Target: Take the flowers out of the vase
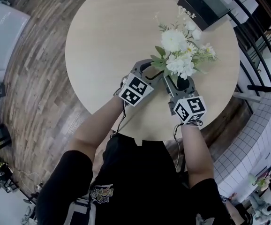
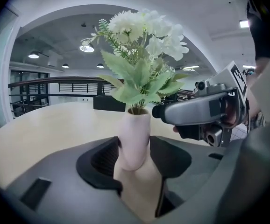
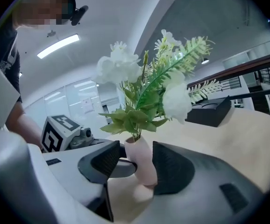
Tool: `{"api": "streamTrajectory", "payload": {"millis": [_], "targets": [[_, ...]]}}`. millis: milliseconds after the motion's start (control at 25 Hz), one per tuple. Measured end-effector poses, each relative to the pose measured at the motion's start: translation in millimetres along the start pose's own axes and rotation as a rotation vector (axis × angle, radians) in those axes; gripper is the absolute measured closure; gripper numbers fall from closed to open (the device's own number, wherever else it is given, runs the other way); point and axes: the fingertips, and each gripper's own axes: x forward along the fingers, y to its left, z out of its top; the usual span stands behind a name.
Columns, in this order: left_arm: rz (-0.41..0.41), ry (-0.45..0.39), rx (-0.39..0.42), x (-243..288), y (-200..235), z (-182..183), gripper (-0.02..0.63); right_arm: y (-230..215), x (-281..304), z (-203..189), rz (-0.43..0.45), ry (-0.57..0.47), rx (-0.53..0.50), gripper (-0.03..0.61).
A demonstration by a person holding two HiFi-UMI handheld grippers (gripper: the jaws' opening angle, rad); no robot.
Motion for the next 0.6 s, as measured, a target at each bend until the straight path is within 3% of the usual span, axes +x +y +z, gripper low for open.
{"api": "streamTrajectory", "payload": {"millis": [200,400,600], "targets": [[-0.022,-0.006,0.01,0.2,0.2,-0.5,0.397,-2.8,18.9,5.7,0.002,-0.023,-0.008,0.337],[-0.033,-0.019,0.021,-0.2,1.6,1.3,0.397,3.7,31.8,18.6,0.039,-0.061,-0.018,0.334],[-0.048,-0.014,0.025,-0.5,0.8,-2.7,0.397,1.3,36.6,20.9,0.022,-0.07,-0.024,0.336]]}}
